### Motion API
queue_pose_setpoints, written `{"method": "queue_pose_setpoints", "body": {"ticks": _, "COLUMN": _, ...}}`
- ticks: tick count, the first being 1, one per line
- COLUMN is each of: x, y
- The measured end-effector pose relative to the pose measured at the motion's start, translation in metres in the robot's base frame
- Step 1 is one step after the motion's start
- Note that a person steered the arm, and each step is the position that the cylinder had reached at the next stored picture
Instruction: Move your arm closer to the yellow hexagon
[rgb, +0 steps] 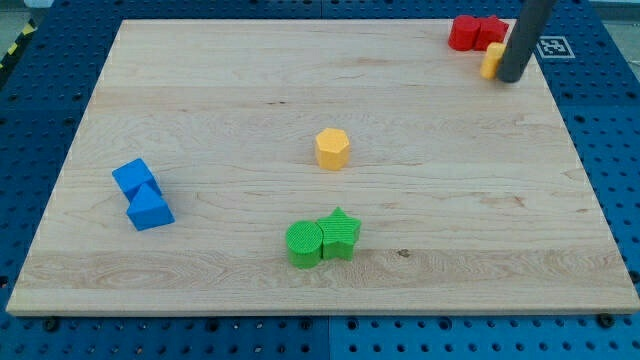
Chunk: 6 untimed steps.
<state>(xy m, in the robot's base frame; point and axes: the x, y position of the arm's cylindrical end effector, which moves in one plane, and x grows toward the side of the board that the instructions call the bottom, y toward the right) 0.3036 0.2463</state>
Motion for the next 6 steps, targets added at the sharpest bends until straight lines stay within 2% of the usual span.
{"method": "queue_pose_setpoints", "body": {"ticks": 1, "x": -0.013, "y": -0.014}}
{"method": "queue_pose_setpoints", "body": {"ticks": 3, "x": 0.004, "y": -0.185}}
{"method": "queue_pose_setpoints", "body": {"ticks": 4, "x": 0.045, "y": -0.288}}
{"method": "queue_pose_setpoints", "body": {"ticks": 5, "x": 0.107, "y": -0.344}}
{"method": "queue_pose_setpoints", "body": {"ticks": 6, "x": 0.159, "y": -0.324}}
